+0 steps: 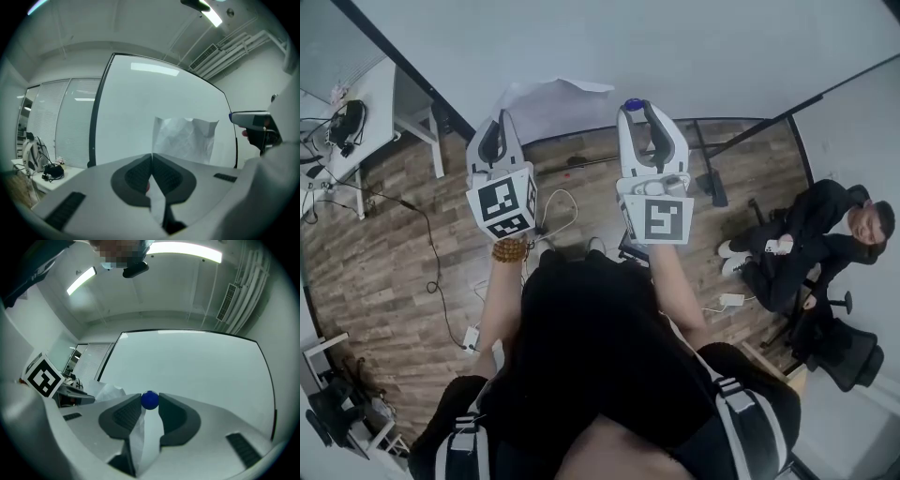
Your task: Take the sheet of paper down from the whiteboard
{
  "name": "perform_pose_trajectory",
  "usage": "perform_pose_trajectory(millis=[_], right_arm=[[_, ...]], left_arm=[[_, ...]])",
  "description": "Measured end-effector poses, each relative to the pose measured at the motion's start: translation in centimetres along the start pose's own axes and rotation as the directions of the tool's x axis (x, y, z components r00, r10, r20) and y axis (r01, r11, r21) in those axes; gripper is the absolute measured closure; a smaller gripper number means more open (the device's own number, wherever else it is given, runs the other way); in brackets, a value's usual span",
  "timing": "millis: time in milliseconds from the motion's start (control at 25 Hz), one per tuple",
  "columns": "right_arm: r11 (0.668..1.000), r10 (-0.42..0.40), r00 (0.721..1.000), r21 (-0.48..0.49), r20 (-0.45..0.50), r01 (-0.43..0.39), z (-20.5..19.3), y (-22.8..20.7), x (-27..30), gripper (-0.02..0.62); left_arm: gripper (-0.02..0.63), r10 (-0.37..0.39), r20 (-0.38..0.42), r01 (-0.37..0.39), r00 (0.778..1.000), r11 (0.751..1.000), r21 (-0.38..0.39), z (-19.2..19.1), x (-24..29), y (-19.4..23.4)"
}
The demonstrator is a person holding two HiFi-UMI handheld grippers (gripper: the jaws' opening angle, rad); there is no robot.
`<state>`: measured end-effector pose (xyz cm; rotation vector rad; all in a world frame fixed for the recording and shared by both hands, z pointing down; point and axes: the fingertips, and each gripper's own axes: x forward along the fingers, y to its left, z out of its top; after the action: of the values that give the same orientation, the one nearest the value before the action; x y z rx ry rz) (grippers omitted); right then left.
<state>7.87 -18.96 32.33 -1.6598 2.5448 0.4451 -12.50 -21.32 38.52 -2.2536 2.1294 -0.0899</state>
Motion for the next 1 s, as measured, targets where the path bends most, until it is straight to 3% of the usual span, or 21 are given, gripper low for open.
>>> perform_pose_trajectory(millis=[1000], right_arm=[[1.000, -0.007, 1.000, 0.006, 0.017, 0.007, 1.0, 0.0, -1.6, 0.483]], left_arm=[[0.597, -0.005, 0.001, 0.005, 1.000, 1.000, -0.009, 0.2, -1.1, -0.6]])
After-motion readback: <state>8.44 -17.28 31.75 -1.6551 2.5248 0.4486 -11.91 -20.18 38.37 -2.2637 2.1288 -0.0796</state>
